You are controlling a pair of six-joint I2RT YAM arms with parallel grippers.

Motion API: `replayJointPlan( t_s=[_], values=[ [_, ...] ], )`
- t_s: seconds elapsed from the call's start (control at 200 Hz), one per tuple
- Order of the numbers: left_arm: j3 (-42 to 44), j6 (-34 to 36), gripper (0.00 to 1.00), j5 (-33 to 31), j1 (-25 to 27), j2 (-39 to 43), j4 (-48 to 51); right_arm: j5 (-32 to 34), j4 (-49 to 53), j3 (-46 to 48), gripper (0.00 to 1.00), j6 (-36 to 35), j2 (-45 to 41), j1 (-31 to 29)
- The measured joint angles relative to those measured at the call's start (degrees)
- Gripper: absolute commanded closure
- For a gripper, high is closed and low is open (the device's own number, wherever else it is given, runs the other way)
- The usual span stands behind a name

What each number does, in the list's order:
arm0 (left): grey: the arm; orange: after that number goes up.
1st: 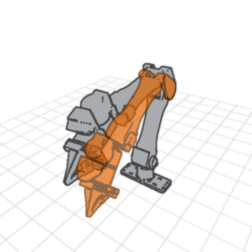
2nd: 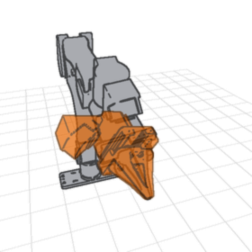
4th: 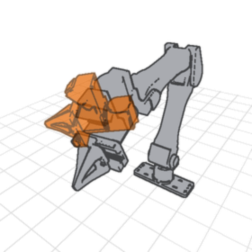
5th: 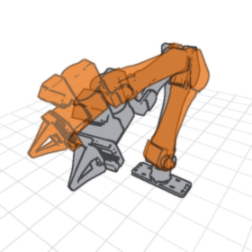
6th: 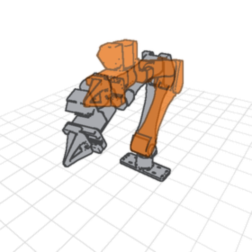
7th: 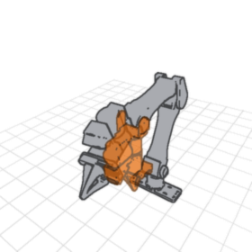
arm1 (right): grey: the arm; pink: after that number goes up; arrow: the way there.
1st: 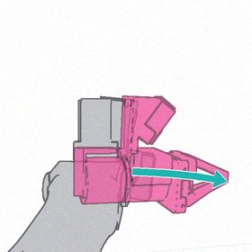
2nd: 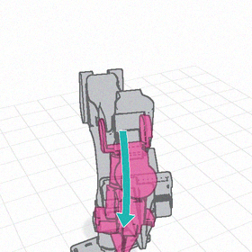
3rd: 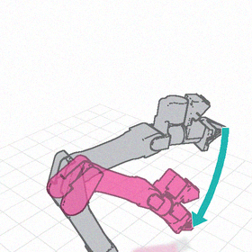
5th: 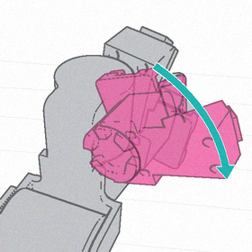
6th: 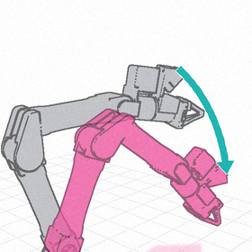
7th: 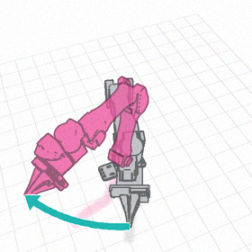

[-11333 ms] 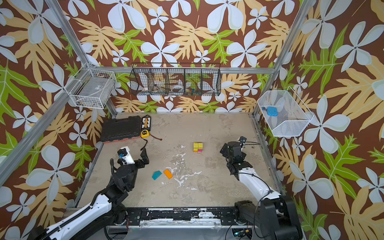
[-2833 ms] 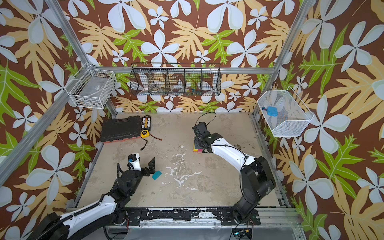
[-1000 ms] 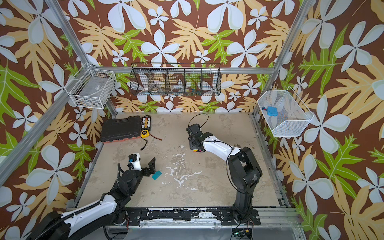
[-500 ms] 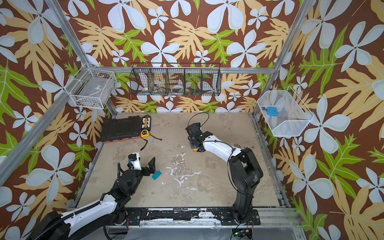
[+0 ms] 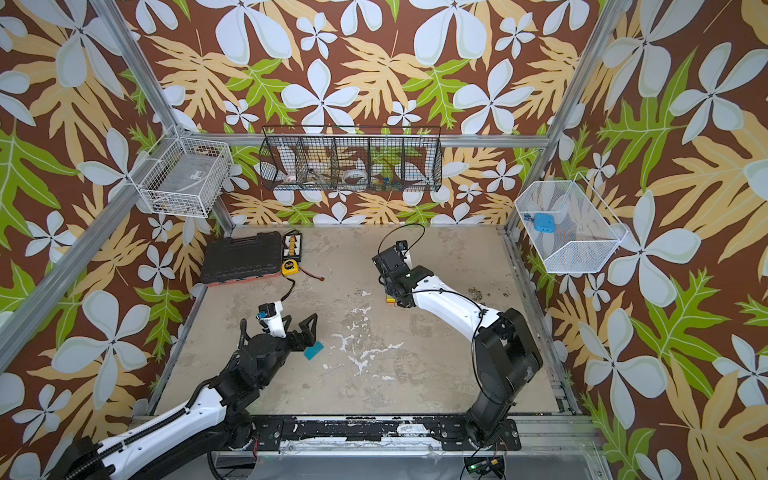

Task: Build the wood block tower
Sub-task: 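Open the right gripper over the tower while the left arm reaches toward the teal wedge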

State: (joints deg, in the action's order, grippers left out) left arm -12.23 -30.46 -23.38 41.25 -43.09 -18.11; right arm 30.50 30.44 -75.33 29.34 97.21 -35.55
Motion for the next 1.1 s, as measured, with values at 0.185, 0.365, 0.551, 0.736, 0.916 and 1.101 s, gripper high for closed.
replayJointPlan(
  t_s=[0.185,0.365,0.551,0.736,0.916,1.101],
  values=[
    [-2.82,-4.2,0.14,-1.99,3.3,-5.77,7.32,3.91,0.94,-1.11,0.18,0.42,0.2,-1.68],
    [-5.75,-7.34,0.16,-3.85,5.01,-8.55,14.14,8.35,1.81,-2.32,0.17,0.85,1.09,-3.87],
    [-10.67,-9.49,0.14,-7.56,8.79,-9.81,21.59,9.66,2.29,-2.69,0.15,1.38,2.03,-3.89],
    [-14.49,-13.27,0.08,-11.76,12.57,-11.23,29.99,9.57,2.1,-1.6,0.14,1.66,0.81,-3.96],
    [-19.96,-22.29,0.0,-14.08,13.73,-13.33,40.37,9.03,1.97,-1.05,0.14,1.64,0.5,-3.96],
    [-25.33,-34.53,0.0,-17.05,13.73,-13.05,51.93,8.02,1.92,-1.01,0.13,1.46,0.48,-3.96]
  ],
)
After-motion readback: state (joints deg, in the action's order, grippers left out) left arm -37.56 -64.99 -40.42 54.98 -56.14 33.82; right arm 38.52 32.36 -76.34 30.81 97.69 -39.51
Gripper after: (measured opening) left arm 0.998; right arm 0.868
